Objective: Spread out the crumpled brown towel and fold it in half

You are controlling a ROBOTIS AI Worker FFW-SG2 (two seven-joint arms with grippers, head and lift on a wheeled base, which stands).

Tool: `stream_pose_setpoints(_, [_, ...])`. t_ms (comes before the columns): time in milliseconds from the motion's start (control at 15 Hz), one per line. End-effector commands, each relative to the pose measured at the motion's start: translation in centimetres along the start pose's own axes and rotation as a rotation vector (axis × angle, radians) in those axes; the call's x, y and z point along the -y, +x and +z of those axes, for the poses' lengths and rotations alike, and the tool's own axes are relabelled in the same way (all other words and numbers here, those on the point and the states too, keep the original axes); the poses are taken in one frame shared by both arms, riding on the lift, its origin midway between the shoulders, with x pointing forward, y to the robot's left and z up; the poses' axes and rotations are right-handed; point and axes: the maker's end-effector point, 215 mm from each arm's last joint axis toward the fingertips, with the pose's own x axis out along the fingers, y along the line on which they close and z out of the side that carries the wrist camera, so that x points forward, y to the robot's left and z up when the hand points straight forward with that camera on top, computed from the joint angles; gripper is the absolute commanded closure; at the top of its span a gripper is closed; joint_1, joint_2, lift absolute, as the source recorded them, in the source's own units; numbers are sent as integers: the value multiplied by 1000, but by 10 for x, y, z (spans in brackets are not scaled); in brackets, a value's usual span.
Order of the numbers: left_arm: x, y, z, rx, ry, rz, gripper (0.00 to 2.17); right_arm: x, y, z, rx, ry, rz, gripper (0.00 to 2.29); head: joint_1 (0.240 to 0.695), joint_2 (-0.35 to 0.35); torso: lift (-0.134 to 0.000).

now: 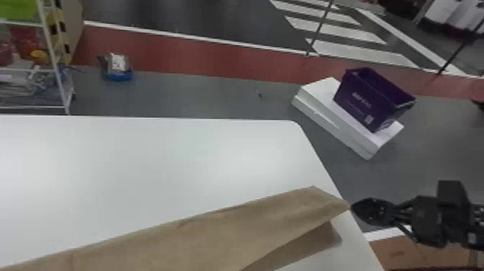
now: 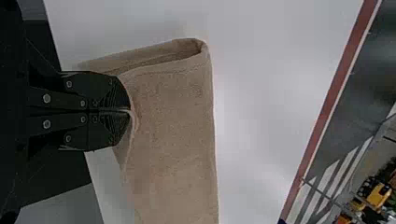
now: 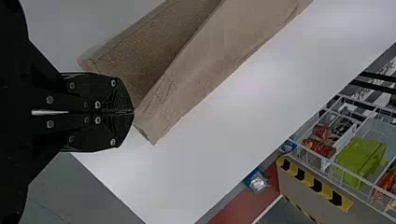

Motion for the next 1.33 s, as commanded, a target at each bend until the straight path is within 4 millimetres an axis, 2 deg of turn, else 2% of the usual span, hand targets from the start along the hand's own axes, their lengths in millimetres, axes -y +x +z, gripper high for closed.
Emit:
stream_pose_setpoints(0, [-1, 21, -16, -41, -7, 6, 1126, -3, 4, -6, -13, 4, 13, 1507, 695, -350, -124])
stream_pose_setpoints(333, [-18, 23, -19, -47, 18, 61, 1123, -12, 4, -8, -7, -20, 35, 1477, 695, -350, -124])
stream_pose_setpoints(400, [-22, 22, -16, -39, 33, 75, 1048, -12, 1, -8, 5, -12, 32, 1102, 695, -350, -124])
stream_pose_setpoints(467, [-25, 20, -12, -30, 41, 84, 687, -11, -4, -5, 26, -15, 26, 336, 695, -350, -124])
stream_pose_setpoints(533, [-33, 15, -8, -20, 44, 101, 431, -10, -11, -4, 39, -20, 27, 22, 695, -350, -124])
stream_pose_setpoints(600, [-42, 9, -3, -9, 44, 122, 215, -6, -18, -3, 48, -26, 13, 12, 695, -350, -124])
stream_pose_setpoints(733, [-52, 4, 3, 7, 36, 139, 211, 2, -33, -1, 77, -10, -18, 16, 695, -345, -124])
stream_pose_setpoints(867, [-55, 4, 8, 21, 43, 144, 211, 17, -53, 9, 179, 116, -64, 39, 695, -329, -124])
stream_pose_setpoints(1067, [-70, 5, 23, 60, 37, 163, 211, 7, -51, 15, 280, 250, -69, 73, 695, -323, -124])
stream_pose_setpoints(1267, [-100, 5, 42, 117, 37, 219, 215, -4, -38, 12, 318, 304, -90, 87, 695, -261, -124])
